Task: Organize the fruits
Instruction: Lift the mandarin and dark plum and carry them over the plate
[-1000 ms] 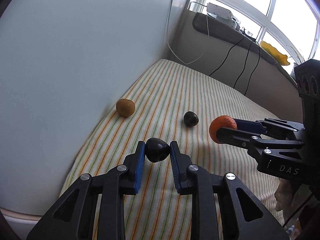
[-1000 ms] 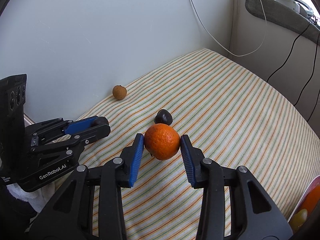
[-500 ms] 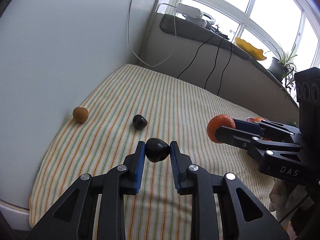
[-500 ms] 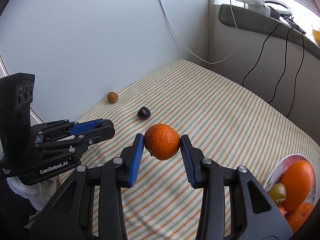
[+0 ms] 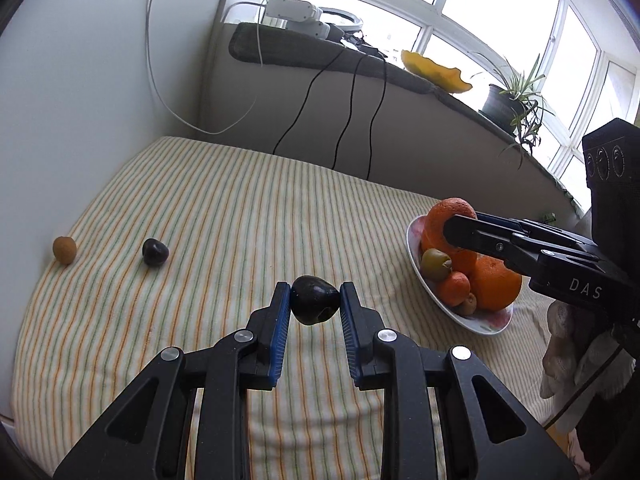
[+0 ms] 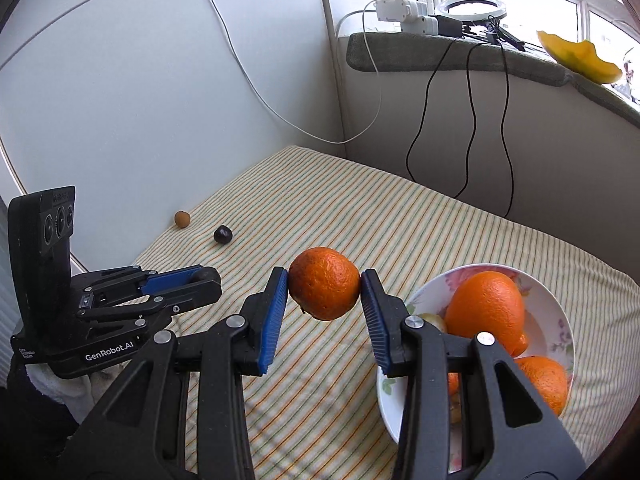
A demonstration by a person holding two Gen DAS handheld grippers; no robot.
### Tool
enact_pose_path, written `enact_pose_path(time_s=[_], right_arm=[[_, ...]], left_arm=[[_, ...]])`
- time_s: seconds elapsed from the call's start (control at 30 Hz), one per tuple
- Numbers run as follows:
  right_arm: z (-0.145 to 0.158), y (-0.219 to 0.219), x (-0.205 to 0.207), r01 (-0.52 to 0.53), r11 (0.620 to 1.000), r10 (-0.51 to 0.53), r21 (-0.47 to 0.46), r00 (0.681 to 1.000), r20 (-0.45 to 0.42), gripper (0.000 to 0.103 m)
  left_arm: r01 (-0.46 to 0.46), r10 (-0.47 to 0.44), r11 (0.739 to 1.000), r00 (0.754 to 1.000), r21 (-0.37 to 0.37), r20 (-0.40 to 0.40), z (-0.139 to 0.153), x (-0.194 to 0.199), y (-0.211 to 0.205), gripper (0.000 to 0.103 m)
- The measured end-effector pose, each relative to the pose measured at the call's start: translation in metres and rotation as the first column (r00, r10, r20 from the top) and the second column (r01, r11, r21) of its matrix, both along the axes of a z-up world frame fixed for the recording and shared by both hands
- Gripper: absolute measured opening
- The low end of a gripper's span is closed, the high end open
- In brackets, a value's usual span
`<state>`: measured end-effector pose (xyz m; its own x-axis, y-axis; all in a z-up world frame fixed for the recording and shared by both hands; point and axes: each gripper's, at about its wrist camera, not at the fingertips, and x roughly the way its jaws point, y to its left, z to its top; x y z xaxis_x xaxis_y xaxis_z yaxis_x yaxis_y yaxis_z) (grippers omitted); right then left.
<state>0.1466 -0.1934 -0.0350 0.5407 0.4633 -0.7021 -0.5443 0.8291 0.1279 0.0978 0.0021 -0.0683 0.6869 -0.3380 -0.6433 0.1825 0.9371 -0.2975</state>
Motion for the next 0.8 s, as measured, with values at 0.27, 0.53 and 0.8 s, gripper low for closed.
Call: enact_pose_path(time_s=[0.27,0.53,0.8], right_arm=[[0.007,-0.056,0.005,0.103,0.995,-0.103,-0.002,0.995,0.016,0.039],[0.009,-0.097,0.012,0.188,0.982,-0.188,-0.006,0.982,0.015,0.039],[0.007,-0.128,0.018,0.249,0.968,-0.249,-0.001,0.968,-0.01,0.039]], left_arm=[[0.084,-0.084,0.996,0.996,0.004,0.005,0.005,0.007,-0.043,0.023],[0.162,-0.162,0.987,0.987,0.005,0.008,0.006,0.004,-0.079,0.023],[0.239,-0.239,0.971,0.971,0.012,0.003,0.006,0.006,-0.117,0.023]])
